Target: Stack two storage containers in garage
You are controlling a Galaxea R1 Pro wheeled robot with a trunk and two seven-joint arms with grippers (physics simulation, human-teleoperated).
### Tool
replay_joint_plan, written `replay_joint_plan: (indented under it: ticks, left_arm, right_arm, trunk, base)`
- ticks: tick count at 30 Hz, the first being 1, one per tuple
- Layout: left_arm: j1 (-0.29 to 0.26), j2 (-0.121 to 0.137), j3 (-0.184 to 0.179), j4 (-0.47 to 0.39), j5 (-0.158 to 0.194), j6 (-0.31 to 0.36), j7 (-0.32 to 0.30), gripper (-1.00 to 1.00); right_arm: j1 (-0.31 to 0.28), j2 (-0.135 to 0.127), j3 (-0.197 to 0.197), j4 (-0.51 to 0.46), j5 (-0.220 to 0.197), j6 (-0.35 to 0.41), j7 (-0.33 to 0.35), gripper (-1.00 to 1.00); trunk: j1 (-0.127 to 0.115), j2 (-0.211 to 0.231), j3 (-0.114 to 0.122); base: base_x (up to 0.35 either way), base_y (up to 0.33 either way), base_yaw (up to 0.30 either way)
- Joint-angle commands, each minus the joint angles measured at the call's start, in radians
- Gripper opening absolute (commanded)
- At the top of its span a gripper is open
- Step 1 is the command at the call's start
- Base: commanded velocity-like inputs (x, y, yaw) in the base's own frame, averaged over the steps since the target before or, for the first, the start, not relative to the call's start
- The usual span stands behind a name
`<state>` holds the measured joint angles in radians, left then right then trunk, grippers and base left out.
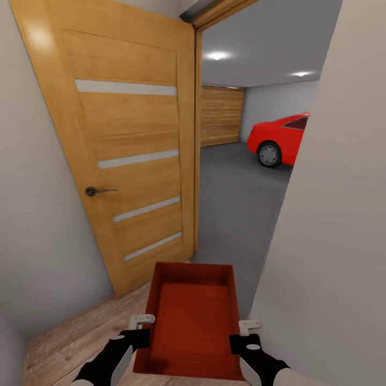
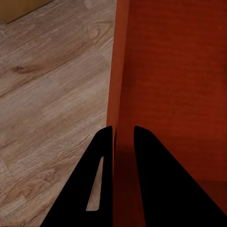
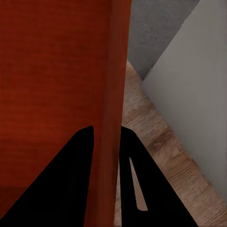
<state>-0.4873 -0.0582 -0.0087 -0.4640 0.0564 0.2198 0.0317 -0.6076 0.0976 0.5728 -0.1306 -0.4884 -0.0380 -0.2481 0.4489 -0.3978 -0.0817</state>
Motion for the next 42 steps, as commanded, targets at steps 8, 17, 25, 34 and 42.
replay_joint_plan:
  ticks: [8, 17, 25, 34, 42]
  left_arm:
    - [-0.001, 0.001, -0.007, -0.004, -0.013, 0.006, 0.011, -1.0]
    - [-0.001, 0.001, -0.007, -0.004, -0.012, 0.006, 0.011, -1.0]
    - [-0.001, 0.001, -0.008, -0.009, -0.012, 0.006, 0.01, -1.0]
    - [-0.001, 0.001, -0.008, -0.018, -0.011, 0.006, 0.007, -1.0]
    - [-0.001, 0.001, -0.008, -0.019, -0.011, 0.006, 0.007, -1.0]
  right_arm:
    - [-0.001, -0.007, 0.01, 0.019, -0.019, -0.007, -0.008, -1.0]
    - [-0.001, -0.007, 0.01, 0.019, -0.019, -0.008, -0.008, -1.0]
    - [-0.001, -0.006, 0.01, 0.019, -0.019, -0.008, -0.01, -1.0]
    - [-0.001, -0.006, 0.01, 0.019, -0.019, -0.007, -0.01, -1.0]
    - [-0.001, -0.006, 0.01, 0.019, -0.019, -0.007, -0.01, -1.0]
  trunk:
    - [0.001, -0.002, -0.002]
    - [0.001, -0.002, -0.002]
    - [0.001, -0.002, -0.002]
    - [0.001, -0.002, -0.002]
    - [0.001, -0.002, -0.002]
  base:
    - [0.299, 0.168, -0.001]
    - [0.301, 0.169, 0.0]
    - [0.278, 0.129, -0.053]
    - [0.029, 0.007, -0.27]
    - [0.0, 0.0, -0.286]
